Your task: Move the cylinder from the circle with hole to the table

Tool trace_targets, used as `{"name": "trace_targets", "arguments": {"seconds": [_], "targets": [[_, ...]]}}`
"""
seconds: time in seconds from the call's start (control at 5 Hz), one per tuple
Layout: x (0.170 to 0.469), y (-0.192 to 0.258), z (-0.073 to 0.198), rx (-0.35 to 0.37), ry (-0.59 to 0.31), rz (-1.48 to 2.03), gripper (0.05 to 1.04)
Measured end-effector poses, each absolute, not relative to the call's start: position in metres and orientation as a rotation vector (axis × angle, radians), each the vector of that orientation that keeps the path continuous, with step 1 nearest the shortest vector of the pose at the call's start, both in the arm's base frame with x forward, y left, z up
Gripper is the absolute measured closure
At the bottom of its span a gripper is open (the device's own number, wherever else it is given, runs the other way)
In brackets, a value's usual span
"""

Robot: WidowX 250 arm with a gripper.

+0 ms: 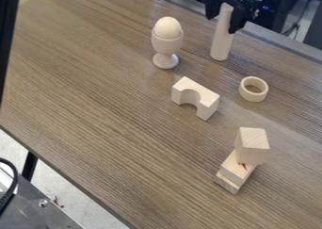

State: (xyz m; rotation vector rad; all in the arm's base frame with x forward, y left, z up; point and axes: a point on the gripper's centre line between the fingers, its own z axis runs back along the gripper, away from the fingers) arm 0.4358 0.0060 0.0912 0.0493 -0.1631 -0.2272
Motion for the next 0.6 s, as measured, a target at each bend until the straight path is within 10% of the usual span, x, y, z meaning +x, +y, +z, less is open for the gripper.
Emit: {"name": "trace_targets", "arguments": {"seconds": [0.4,0.6], "targets": [[0.435,0.002,0.094,0.017,-0.170,-0.211,0.084],[0.436,0.003,0.139,0.010,-0.280,-0.185,0.084]]}}
